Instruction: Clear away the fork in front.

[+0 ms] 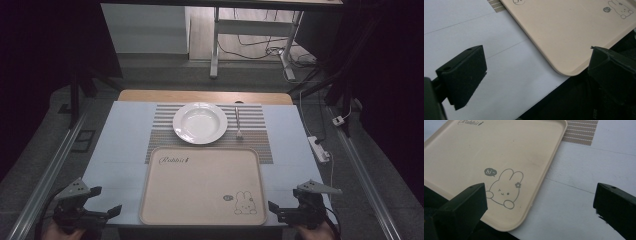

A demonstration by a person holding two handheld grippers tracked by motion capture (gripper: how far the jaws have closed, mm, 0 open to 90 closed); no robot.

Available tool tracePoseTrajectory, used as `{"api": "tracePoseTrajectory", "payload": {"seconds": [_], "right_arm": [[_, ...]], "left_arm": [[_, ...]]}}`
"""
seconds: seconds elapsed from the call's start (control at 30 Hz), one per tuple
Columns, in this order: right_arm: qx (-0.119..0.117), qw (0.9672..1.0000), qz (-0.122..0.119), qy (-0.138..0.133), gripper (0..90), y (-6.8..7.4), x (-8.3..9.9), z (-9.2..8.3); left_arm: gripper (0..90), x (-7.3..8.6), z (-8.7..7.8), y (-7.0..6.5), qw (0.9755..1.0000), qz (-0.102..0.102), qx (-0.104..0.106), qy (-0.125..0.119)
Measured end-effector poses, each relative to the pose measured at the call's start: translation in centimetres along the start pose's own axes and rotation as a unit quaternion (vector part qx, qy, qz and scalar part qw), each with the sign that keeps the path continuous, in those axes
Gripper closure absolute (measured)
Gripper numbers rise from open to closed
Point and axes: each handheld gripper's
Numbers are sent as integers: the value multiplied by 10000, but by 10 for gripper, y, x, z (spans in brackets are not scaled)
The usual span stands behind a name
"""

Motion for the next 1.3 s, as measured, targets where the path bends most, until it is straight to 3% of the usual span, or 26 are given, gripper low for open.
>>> {"api": "tracePoseTrajectory", "payload": {"seconds": [0.13,1.03,1.13,1.3], "right_arm": [[-31,9999,17,105,0,0,-1,2],[-49,9997,-111,208,0,2,-3,6],[179,9993,-313,91,0,6,-5,3],[168,9994,-299,-49,0,5,-8,0]], "left_arm": [[23,1,-1,1,9998,-94,163,-22],[27,2,0,0,9998,-140,105,77],[28,2,0,0,9998,-146,99,79],[31,2,0,0,9998,-148,104,88]]}}
Point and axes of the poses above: each handheld gripper's, and its own axes: z roughly forward along the jaws, x roughly out of its underside, y roughly to its left, and after that the axes turned 7 degrees about z, right-handed
